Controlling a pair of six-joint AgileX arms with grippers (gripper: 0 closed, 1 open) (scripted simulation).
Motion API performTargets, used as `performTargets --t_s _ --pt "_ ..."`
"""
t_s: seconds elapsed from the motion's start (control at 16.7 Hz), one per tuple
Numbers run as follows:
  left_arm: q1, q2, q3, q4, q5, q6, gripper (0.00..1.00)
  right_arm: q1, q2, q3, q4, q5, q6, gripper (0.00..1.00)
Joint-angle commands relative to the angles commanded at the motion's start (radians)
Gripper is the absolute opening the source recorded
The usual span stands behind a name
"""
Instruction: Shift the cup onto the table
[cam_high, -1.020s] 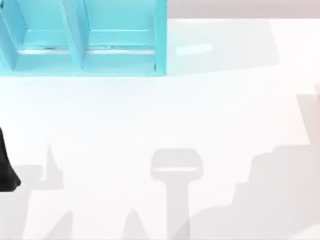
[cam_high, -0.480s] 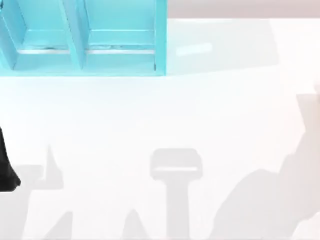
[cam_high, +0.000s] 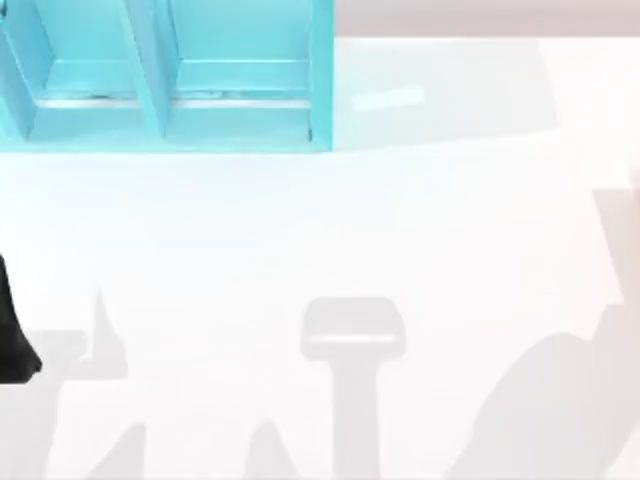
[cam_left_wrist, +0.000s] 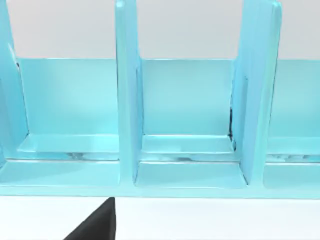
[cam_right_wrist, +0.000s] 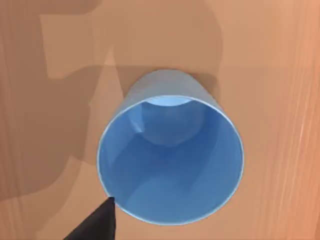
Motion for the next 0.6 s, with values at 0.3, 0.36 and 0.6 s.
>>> performTargets --t_s 0.3,0.36,0.6 --pt "0.000 0.000 0.000 0.000 0.000 0.000 1.00 0.004 0.051 -0.169 0.228 -0.001 0.002 1.00" --pt "0.000 0.000 0.000 0.000 0.000 0.000 1.00 0.002 0.058 -0.187 0.249 0.000 0.002 1.00" --pt "0.000 0.000 0.000 0.000 0.000 0.000 1.00 0.001 0.061 -0.197 0.260 0.000 0.001 1.00"
